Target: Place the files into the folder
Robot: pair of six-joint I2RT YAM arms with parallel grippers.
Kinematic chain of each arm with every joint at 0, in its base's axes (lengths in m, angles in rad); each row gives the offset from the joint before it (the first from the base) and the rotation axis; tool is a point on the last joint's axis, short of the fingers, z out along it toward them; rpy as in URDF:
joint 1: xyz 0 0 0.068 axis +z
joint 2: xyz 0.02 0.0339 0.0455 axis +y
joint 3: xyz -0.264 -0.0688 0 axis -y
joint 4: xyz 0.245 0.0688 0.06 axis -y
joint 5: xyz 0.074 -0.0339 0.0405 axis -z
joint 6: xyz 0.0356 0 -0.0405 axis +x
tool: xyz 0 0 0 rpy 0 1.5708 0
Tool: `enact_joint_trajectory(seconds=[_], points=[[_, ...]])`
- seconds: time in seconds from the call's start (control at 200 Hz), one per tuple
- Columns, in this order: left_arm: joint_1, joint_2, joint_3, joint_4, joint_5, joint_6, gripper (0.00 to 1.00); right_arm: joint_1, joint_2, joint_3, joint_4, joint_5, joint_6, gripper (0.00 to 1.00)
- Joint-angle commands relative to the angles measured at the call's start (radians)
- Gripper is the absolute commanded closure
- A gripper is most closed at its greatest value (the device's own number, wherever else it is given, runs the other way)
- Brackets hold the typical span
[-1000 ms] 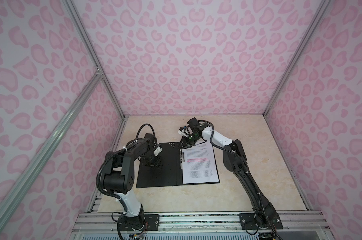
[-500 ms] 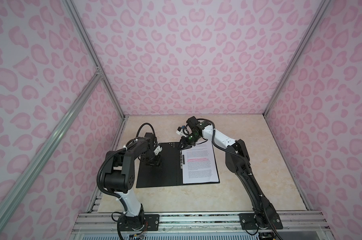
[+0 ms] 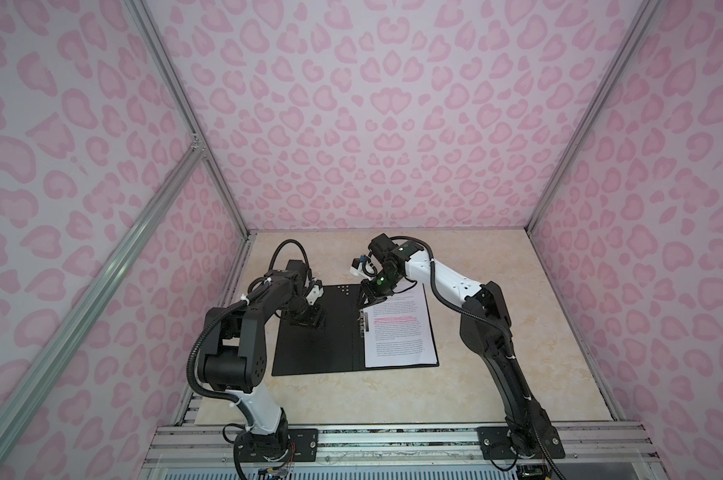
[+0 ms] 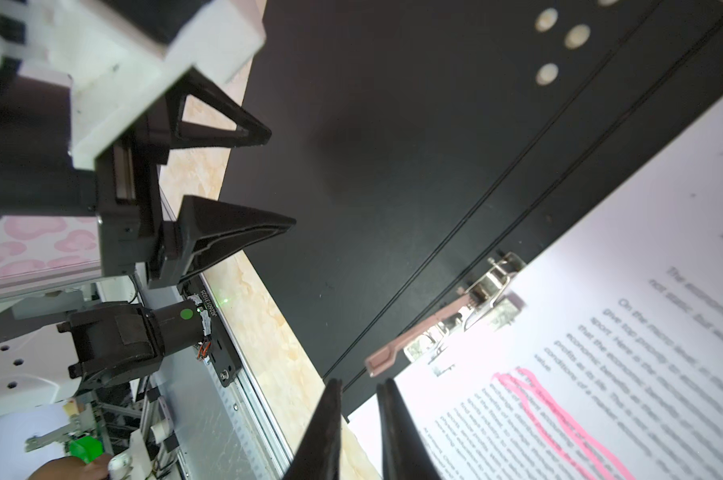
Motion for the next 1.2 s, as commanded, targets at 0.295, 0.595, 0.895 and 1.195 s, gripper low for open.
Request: enact_joint_trajectory(seconds=[0.295,0.595,0.895,1.195], points=[[0.000,-0.220,0.001,0.010,-0.052,0.019,0.07,0.164,-0.299,-0.238,0.141,0.638,0.158,0.79],[0.017,-0.322,-0.043,0.108,-0.132,-0.039,0.02,0.213,-0.494,-0.461,0.379,0.846,0.217,0.78],[0.100,-0.437,-0.128,0.276,0.024,-0.074,0.02,0.187,-0.592,-0.616,0.458,1.073,0.236,0.89],[0.103,-0.414,-0.134,0.156,0.161,-0.026,0.02,0.057,-0.468,-0.572,0.402,0.683,0.246,0.14]])
